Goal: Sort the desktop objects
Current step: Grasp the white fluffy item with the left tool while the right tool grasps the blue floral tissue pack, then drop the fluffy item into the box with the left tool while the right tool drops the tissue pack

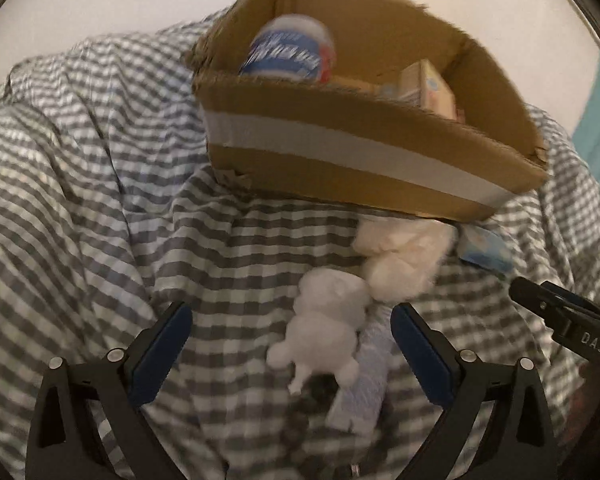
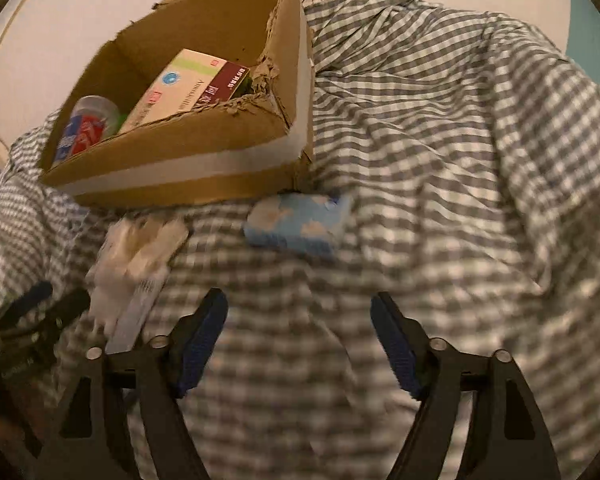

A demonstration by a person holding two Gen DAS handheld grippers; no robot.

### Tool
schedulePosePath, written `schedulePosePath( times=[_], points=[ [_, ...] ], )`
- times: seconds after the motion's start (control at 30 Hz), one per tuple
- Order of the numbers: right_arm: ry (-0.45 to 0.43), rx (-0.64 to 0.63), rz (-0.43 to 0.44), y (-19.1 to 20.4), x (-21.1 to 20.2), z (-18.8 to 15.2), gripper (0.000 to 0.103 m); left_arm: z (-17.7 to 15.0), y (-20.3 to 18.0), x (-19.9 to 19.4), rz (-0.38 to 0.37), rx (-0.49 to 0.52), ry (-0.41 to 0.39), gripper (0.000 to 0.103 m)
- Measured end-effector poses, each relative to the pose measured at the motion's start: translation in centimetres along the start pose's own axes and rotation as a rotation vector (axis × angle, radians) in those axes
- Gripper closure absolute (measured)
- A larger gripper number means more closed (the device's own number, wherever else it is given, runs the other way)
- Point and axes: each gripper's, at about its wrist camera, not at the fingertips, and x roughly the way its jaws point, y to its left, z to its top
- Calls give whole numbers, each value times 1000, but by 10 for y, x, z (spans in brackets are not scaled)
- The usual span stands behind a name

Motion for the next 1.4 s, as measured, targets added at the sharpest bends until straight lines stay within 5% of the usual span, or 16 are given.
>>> schedulePosePath(
  times=[0.2,0.3,0.47,0.5,0.57,0.63,0.73,1.4],
  points=[
    [-6,36,-58,12,42,18,4,-4,9,22,-52,-37,35,10],
    [1,96,-64,9,58,26,4,-5,6,26,-67,-20,32,11],
    [-2,127,-99,3,72,30,5,-8,-3,28,-109,38,40,31],
    [-4,120,-109,2,71,29,12,-10,-6,29,-115,54,48,33],
    [-18,90,-135,3,65,22,28,-13,-9,29,-117,75,56,36],
    [-8,72,-137,3,60,16,29,-14,-10,31,-112,85,67,38],
    [-15,75,-131,-1,46,5,29,-15,-13,31,-122,104,66,54],
    [-65,15,-50,9,-83,-40,29,-10,22,-91,-128,-2,-98,54]
  ],
)
